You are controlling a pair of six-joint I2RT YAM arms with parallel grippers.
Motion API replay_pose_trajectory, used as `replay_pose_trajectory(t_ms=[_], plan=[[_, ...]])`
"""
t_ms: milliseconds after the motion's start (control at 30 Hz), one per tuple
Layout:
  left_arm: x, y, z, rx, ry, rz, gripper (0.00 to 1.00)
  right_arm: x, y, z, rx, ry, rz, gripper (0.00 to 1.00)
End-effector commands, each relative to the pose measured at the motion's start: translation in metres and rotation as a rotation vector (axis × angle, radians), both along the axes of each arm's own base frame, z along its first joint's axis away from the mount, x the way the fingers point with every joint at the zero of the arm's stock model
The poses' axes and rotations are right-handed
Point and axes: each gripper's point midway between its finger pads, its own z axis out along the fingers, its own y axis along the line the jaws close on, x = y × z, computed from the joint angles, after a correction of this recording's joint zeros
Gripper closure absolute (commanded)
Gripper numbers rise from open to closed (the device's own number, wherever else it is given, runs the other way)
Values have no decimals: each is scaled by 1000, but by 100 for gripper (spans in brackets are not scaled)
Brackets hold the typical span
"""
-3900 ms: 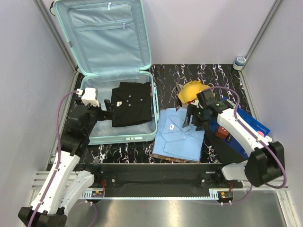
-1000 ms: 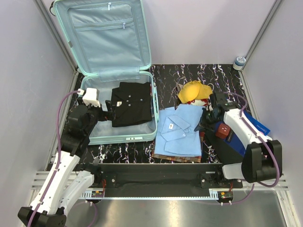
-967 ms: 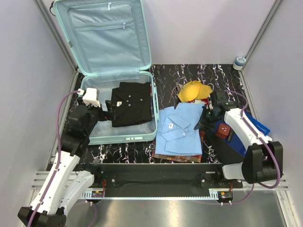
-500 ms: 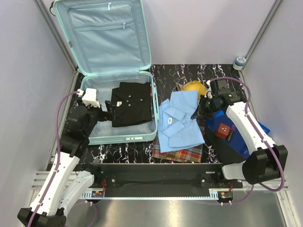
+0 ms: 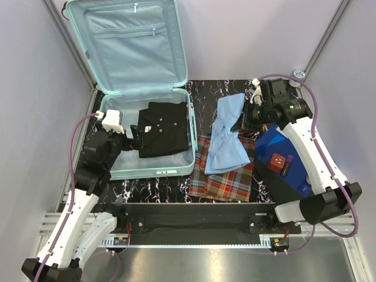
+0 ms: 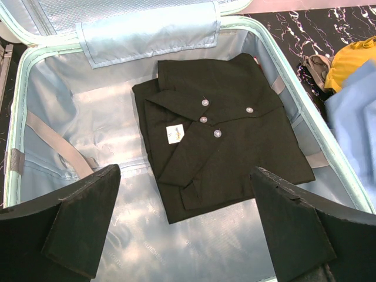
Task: Pack the luggage
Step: Pick up the clothes at the center of the board.
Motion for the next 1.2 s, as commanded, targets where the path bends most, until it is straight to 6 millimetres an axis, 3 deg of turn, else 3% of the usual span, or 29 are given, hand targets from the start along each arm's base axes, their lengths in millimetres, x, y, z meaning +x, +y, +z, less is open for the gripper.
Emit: replay_pose_trajectory(t_ms=[0,100,500,767,900,1067,1167], plan=[[1,-2,11,-5,-51,-14,1,2,16,48,63,-114,81,100],[1,-2,11,-5,-51,-12,1,6,20,49,63,-117,95,100],[0,-2,12,-6,-55,-12,1,6,2,8,-39,-59,19,100],[2,-9,6,1,-34,-52,1,-9,-31,-76,-200,84,-99,100],[4,-26,5,-22,-5,-123,1,-14,-51,-108,-273,136,-185,100],[9,-54,15,-76,25,-205,1,-15,-71,-122,-311,161,-260,100],[12,-73,18,-100,44,-234,1,-17,-81,-126,-314,162,-294,83]])
